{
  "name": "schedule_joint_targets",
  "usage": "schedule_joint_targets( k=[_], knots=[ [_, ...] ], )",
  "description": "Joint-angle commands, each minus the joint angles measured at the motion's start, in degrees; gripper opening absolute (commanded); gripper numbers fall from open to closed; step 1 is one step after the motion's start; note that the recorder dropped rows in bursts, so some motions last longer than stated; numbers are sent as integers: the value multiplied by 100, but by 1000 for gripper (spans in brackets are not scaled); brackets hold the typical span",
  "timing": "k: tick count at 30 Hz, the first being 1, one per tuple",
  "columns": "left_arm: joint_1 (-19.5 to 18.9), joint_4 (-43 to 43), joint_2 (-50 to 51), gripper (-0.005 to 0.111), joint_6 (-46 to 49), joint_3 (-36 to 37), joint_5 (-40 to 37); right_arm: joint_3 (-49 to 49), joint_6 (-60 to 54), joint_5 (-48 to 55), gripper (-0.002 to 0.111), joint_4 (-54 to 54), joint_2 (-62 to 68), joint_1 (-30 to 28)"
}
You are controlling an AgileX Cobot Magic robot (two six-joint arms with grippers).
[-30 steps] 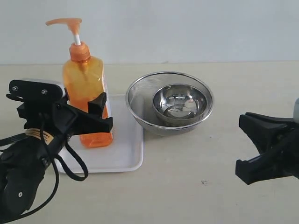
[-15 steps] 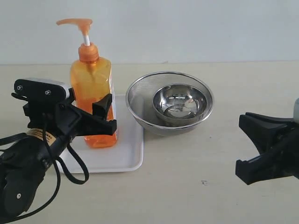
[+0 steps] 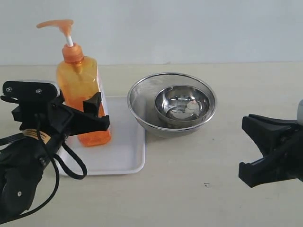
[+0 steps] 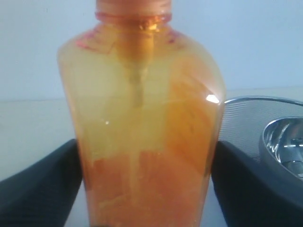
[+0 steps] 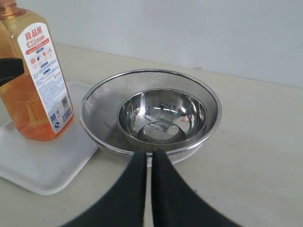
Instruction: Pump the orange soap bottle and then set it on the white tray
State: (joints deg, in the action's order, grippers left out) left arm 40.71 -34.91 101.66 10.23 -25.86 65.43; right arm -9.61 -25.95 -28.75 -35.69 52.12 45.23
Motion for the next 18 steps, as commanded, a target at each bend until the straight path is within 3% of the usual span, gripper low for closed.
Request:
schedule_joint_targets(
  k=[1,14,18],
  knots=[
    [-14,500,-38,5,8,-17,203,30,-7,-17,0,4,-29,-15],
    [-14,755,-38,5,-40,-17,251,30,-7,-17,0,4,-29,-15],
    [-14,745,-38,22,-27,-17,263,30,-7,-17,0,4,-29,-15]
  ],
)
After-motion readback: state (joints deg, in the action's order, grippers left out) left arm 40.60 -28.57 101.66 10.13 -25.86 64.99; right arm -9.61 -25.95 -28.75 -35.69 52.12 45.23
